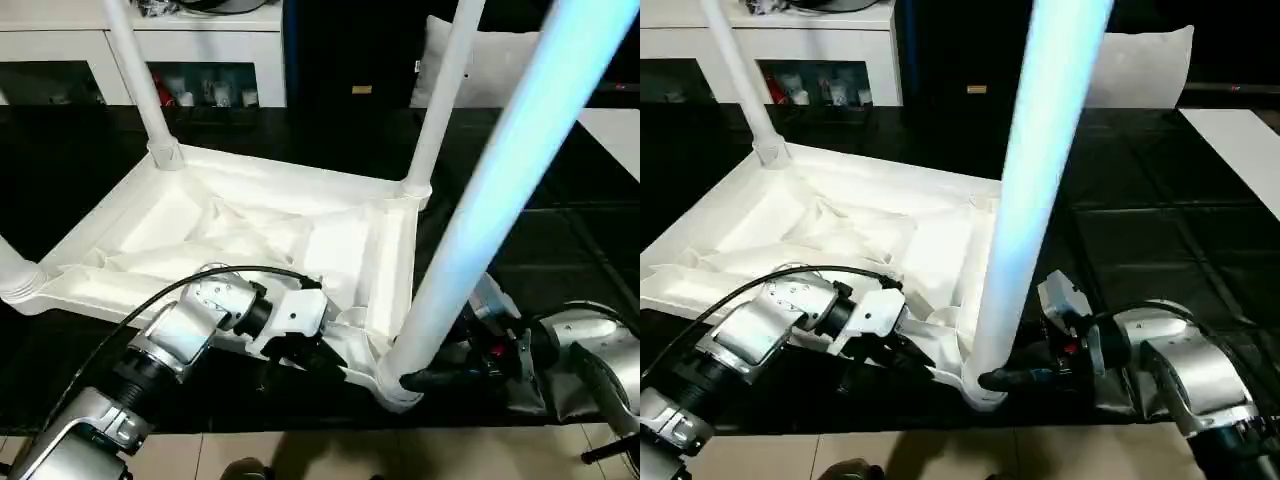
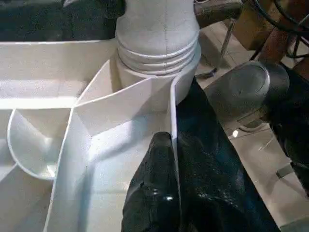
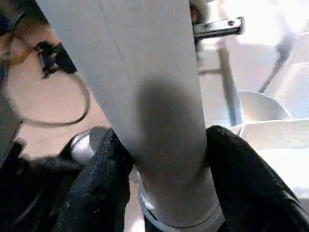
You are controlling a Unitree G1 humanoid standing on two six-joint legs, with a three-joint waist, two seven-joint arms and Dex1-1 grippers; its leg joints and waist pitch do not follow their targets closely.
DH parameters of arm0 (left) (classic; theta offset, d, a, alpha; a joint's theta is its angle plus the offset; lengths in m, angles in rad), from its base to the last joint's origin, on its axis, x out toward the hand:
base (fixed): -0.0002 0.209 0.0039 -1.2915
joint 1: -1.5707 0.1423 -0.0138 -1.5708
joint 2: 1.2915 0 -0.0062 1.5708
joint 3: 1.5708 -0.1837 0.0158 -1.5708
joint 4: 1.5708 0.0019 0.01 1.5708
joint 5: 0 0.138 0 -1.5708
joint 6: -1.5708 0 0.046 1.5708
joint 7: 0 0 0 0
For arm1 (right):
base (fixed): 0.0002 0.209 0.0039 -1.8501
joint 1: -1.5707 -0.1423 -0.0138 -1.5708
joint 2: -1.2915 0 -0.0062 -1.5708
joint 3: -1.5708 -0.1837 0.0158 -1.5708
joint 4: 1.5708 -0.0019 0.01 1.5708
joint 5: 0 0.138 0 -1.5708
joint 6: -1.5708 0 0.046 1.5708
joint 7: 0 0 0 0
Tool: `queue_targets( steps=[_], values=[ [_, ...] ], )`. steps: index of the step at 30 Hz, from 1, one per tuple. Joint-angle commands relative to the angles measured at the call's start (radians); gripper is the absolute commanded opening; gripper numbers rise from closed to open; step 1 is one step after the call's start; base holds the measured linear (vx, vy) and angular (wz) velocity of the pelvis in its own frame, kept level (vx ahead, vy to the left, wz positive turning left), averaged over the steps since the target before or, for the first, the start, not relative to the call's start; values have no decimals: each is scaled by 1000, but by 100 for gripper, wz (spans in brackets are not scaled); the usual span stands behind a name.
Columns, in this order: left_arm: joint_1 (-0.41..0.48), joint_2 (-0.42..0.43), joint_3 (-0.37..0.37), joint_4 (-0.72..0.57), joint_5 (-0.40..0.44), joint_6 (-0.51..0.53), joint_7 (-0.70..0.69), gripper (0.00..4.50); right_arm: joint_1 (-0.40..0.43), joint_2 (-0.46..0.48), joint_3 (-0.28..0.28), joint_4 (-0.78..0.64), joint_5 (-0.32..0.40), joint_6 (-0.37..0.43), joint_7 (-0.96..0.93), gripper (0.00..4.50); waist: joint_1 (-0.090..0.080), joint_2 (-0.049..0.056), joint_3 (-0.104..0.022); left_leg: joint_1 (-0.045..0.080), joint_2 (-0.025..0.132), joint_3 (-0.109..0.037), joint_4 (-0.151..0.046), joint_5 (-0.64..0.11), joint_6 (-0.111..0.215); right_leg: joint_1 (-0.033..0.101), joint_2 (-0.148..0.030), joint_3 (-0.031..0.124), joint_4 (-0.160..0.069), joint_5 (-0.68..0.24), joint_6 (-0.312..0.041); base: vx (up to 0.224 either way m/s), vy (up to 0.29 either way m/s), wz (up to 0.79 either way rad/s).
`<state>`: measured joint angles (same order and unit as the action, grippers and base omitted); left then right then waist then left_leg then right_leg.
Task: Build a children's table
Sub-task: Rotate leg to tighten
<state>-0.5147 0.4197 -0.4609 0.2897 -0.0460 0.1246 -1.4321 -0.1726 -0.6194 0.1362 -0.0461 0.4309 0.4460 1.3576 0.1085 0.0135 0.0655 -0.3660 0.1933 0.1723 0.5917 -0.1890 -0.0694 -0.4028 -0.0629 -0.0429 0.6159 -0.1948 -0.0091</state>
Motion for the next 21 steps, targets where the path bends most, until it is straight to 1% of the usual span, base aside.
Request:
queue_targets(
  steps=[1,2,3,4,5,6,7,8,9,10,11,12,13,14,15,16,17,18,20,21],
  values=[
    [-15,-58,5,-28,-6,62,90,0,-2,78,-9,-45,5,56,-158,205,-7,-17,-56,7,34,-5,-68,-164,51,48,-71,42,-83,-270,-202,0,0,0],
    [-15,-79,14,-28,6,91,141,0,-3,122,-12,-49,-32,73,-254,205,-11,-16,-54,8,32,-6,-70,-179,36,45,-70,41,-87,-312,-187,0,0,0],
    [-17,-102,24,-25,17,119,192,0,-8,168,-18,-46,-66,83,-345,205,-19,-19,-52,5,30,-9,-74,-189,18,46,-70,39,-89,-355,-167,0,0,0],
    [-17,-102,24,-25,17,119,192,0,-8,168,-18,-46,-66,83,-345,204,-24,-19,-54,1,28,-11,-75,-189,13,49,-70,37,-90,-370,-158,0,0,0],
    [-19,-122,30,-22,25,140,233,0,-14,205,-27,-41,-83,99,-417,203,-33,-19,-54,-1,27,-13,-78,-198,4,50,-69,35,-93,-400,-137,0,0,0],
    [-19,-122,30,-22,25,140,233,0,-14,205,-27,-41,-83,99,-417,202,-40,-19,-55,2,27,-13,-76,-203,6,48,-72,37,-97,-400,-135,0,0,0],
    [-19,-122,30,-22,25,140,233,0,-14,205,-27,-41,-83,99,-417,201,-44,-19,-56,2,27,-13,-74,-200,11,49,-72,38,-98,-390,-138,0,0,0],
    [-20,-151,38,-18,35,168,286,0,-22,247,-32,-35,-112,109,-503,200,-51,-18,-56,0,27,-10,-73,-188,17,46,-69,41,-95,-349,-148,0,0,0],
    [-26,-196,56,-4,44,202,364,0,-33,303,-42,-25,-152,127,-615,199,-54,-15,-58,0,25,-10,-71,-182,20,47,-68,40,-94,-328,-158,0,0,0],
    [-28,-212,62,1,47,213,390,0,-37,322,-47,-21,-163,135,-652,199,-54,-15,-58,0,25,-10,-71,-182,20,47,-68,40,-94,-328,-158,0,0,0],
    [-45,-303,98,36,64,261,544,0,-57,423,-74,0,-229,168,-848,199,-64,-16,-58,1,21,-7,-68,-166,7,41,-63,38,-94,-311,-171,0,0,0],
    [-52,-338,112,50,67,274,598,0,-63,453,-78,9,-254,163,-905,199,-63,-18,-60,4,19,-8,-67,-167,-2,43,-65,38,-97,-336,-164,0,0,0],
    [-53,-340,113,51,67,275,602,0,-63,455,-78,10,-256,162,-909,199,-62,-17,-61,3,20,-9,-68,-160,-4,46,-65,39,-95,-328,-160,0,0,0],
    [-56,-351,118,54,69,278,619,0,-64,463,-78,12,-262,156,-922,199,-61,-17,-62,3,21,-10,-69,-155,4,47,-64,41,-94,-302,-157,0,0,0],
    [-66,-392,130,63,75,287,675,0,-64,496,-79,20,-274,117,-964,199,-60,-12,-65,1,23,-10,-69,-148,6,50,-64,42,-90,-273,-161,0,0,0],
    [-66,-392,130,63,75,287,675,0,-64,496,-79,20,-274,117,-964,199,-61,-11,-66,1,24,-9,-68,-140,8,49,-64,42,-89,-242,-166,0,0,0],
    [-69,-403,131,64,77,288,687,0,-64,508,-81,23,-272,100,-973,251,-59,-14,-69,0,21,-7,-65,-120,26,53,-63,43,-85,-170,-180,0,0,0],
    [-72,-410,132,64,80,287,691,0,-65,524,-90,24,-263,81,-983,264,-59,-12,-69,-2,20,-8,-65,-114,33,55,-63,43,-83,-157,-185,0,0,0],
    [-74,-414,132,62,82,289,692,0,-67,538,-97,23,-255,69,-996,272,-56,-9,-71,-3,20,-7,-64,-106,47,56,-64,42,-83,-143,-188,0,0,0],
    [-73,-394,125,57,87,278,671,0,-63,528,-97,14,-244,59,-979,285,-56,-6,-70,-3,21,-8,-65,-109,47,57,-64,41,-83,-142,-188,0,0,0]
  ],
)
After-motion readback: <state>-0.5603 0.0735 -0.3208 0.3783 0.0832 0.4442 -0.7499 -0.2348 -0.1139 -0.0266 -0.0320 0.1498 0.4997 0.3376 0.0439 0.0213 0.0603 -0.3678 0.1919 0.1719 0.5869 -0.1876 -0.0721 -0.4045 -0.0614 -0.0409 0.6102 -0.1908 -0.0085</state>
